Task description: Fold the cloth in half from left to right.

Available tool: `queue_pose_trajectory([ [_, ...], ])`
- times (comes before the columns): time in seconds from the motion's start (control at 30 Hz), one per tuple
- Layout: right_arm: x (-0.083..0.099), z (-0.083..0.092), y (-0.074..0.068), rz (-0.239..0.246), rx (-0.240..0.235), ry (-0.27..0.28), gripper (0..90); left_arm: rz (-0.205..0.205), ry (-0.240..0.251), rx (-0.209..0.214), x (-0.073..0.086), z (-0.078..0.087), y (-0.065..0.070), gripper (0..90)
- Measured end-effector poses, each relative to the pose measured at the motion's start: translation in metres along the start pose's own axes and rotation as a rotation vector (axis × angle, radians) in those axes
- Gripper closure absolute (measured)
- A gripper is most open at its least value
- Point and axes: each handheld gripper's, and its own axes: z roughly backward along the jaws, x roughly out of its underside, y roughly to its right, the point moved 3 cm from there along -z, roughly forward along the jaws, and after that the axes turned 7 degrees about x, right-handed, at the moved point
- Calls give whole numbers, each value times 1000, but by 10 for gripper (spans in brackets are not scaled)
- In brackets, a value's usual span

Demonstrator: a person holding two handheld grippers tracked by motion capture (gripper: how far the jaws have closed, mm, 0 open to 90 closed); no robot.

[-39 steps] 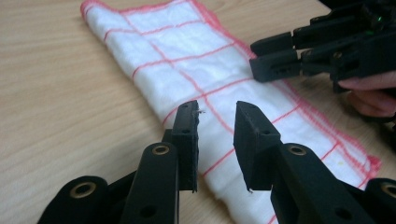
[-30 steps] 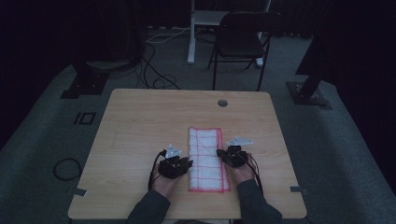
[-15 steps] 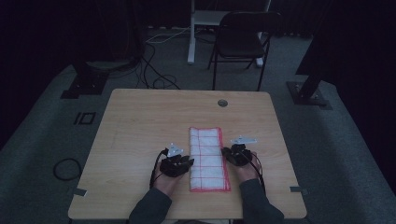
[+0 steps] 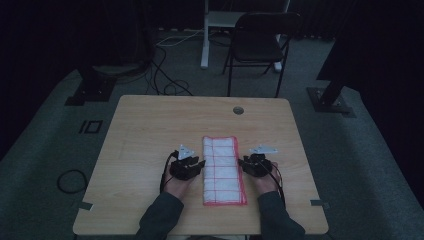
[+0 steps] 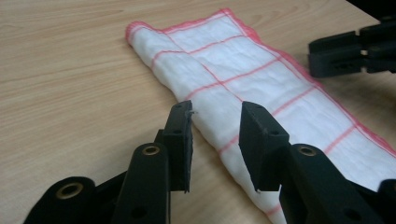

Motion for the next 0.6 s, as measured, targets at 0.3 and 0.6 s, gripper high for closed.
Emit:
queue_pose_trajectory([
  [0.3, -2, -2, -1, 9, -3, 1, 597, 16, 10, -23, -6, -5, -12, 629],
  [0.6, -3, -1, -2, 17, -15, 5, 573, 16, -2, -28, -12, -14, -19, 616],
])
